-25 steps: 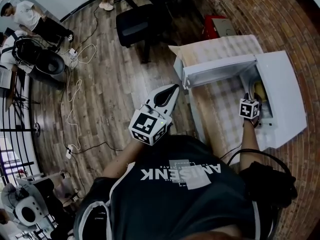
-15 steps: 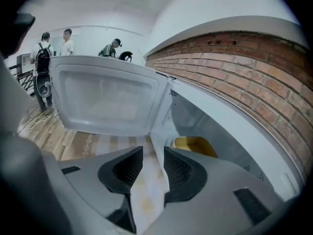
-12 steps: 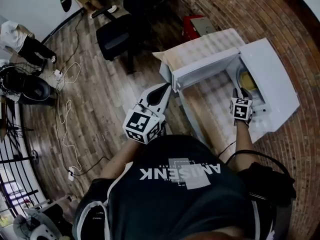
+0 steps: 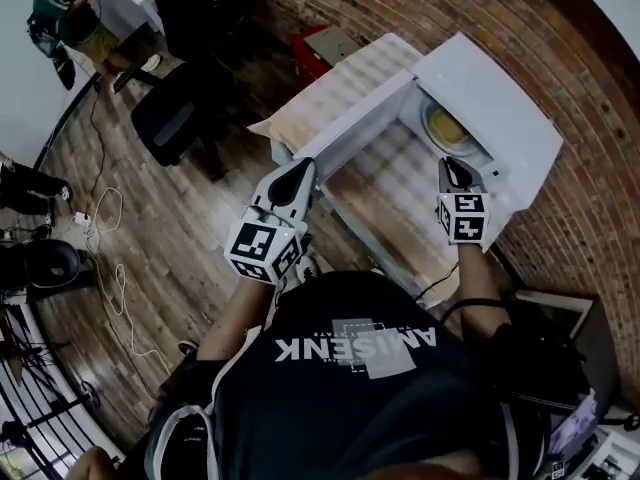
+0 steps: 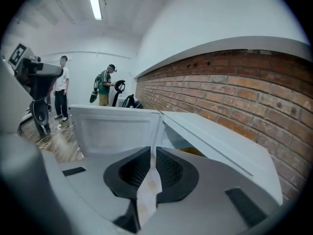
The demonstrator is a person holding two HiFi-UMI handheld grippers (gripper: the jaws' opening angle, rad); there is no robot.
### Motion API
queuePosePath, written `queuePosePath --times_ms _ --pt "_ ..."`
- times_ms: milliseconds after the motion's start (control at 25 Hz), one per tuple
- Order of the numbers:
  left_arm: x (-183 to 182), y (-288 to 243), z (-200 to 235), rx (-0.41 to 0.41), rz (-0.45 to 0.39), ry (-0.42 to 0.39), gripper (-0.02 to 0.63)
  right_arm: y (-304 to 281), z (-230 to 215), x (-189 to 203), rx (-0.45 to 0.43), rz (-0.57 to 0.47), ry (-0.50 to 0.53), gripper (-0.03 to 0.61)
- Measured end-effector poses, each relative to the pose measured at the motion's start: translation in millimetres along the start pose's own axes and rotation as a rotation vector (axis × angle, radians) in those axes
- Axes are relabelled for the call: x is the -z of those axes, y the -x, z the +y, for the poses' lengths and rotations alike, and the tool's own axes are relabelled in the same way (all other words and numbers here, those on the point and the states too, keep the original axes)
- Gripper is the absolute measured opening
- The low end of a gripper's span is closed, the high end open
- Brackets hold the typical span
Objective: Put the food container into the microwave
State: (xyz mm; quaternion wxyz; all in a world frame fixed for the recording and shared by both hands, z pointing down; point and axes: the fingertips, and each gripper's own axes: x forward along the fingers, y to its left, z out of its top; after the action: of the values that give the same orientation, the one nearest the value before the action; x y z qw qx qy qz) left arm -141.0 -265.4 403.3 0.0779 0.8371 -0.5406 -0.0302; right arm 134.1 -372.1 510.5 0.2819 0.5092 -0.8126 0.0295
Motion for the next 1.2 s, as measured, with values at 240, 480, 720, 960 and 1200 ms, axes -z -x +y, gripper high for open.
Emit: queuePosePath --times_ms 240,480,720,960,1200 --pt "-1.2 -23.1 -4.4 0.065 0.000 0.020 0.011 44.7 -4.1 -20.2 0.015 -0.078 -0.032 0.061" --pt "-3.8 -45.3 -13.1 0.135 0.001 0.030 0.011 86.1 -19.7 -37.1 0.086 -0.135 -0.051 0.060" --pt "-6.2 -65.8 -23.9 0.191 0.005 0.049 0.011 125.7 -45.5 -48.6 0.182 -0.185 -0.100 0.054" --pt "-11.8 -79.8 -44.2 0.263 0.001 0.035 0.011 164.5 -69.5 -52.4 0.294 -0.216 -0.135 0.049" --pt "-23.3 -85.1 -52.1 0.307 -0.033 0.108 0.011 198.9 -83.4 -57.9 0.376 -0.268 -0.131 0.043"
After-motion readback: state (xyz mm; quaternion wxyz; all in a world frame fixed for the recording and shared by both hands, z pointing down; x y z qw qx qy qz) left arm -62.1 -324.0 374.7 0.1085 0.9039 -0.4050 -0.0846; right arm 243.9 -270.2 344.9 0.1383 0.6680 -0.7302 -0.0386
